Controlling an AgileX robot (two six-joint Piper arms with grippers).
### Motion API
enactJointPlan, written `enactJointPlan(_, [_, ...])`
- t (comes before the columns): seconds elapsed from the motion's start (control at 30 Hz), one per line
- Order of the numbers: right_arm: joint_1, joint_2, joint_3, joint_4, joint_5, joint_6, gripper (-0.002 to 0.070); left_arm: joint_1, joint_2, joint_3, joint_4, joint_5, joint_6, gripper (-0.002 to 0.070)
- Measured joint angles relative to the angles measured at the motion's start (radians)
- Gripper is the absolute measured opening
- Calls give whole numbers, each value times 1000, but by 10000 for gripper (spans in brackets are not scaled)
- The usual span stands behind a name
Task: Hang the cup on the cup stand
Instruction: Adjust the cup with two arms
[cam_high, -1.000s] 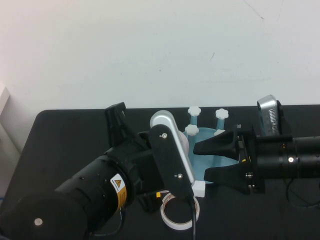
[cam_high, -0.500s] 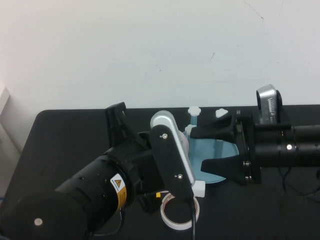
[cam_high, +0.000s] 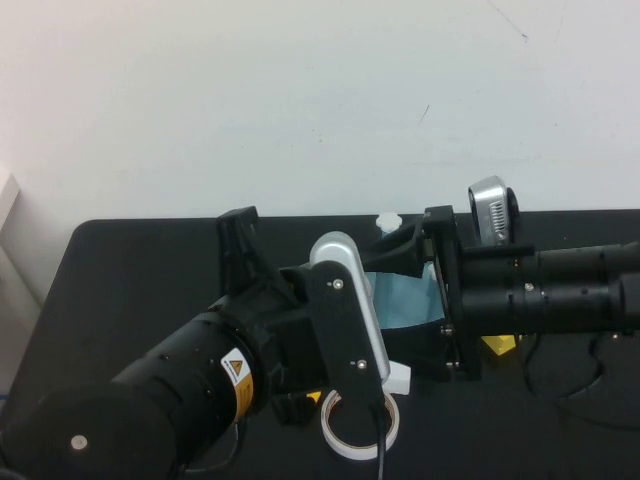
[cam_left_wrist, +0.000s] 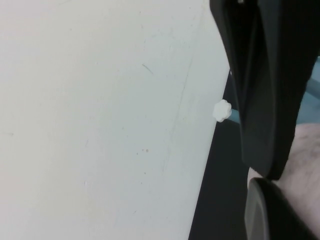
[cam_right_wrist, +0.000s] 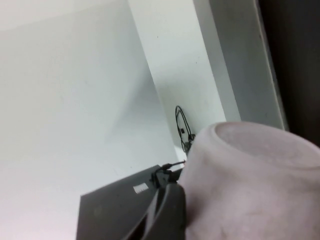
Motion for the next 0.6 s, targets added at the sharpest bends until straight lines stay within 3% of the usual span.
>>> enactJointPlan(0.4, [36, 59, -37, 25, -20, 162, 692, 0, 2, 0, -13, 4, 16, 18])
enactJointPlan(0.6, [39, 91, -81, 23, -21, 179, 629, 0, 2, 0, -11, 0, 36, 18])
